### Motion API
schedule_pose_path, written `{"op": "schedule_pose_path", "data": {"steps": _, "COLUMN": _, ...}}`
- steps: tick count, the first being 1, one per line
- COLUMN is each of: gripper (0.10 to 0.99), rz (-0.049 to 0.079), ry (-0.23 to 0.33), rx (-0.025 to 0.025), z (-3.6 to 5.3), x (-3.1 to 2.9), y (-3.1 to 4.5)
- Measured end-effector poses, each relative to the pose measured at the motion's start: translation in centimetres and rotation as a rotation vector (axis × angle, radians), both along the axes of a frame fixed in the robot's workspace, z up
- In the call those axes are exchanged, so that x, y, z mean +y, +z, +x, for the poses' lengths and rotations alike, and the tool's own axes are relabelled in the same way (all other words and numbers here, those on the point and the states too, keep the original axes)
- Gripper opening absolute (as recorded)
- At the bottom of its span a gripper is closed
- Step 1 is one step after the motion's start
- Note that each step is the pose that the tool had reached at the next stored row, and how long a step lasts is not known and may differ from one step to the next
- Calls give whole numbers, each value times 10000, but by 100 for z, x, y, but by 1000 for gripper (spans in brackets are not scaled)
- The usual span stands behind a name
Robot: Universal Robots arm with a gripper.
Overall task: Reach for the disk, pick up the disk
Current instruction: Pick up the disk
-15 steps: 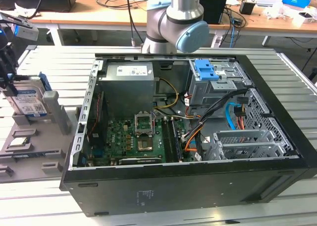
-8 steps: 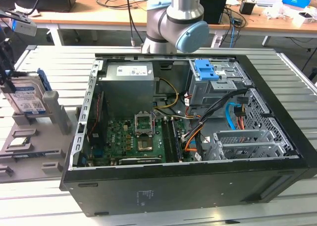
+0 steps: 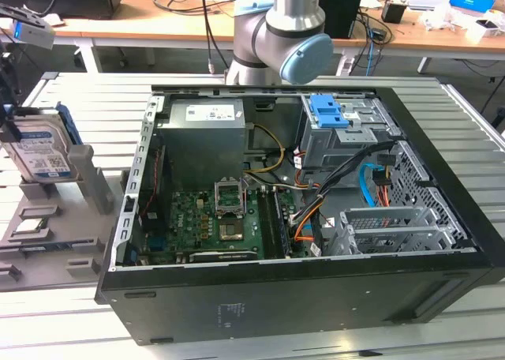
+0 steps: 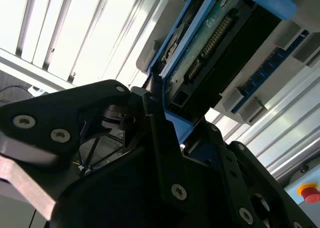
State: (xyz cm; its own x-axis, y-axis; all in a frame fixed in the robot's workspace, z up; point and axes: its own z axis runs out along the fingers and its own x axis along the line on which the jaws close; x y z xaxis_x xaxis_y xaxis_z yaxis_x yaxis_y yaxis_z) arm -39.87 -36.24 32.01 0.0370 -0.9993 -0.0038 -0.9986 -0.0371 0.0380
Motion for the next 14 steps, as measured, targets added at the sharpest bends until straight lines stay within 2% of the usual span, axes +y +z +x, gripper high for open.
{"op": "schedule_pose_path", "data": {"steps": 14, "gripper": 369, "rz": 0, "ry": 0, "rx": 0, "z": 1, "x": 0, "y": 125}}
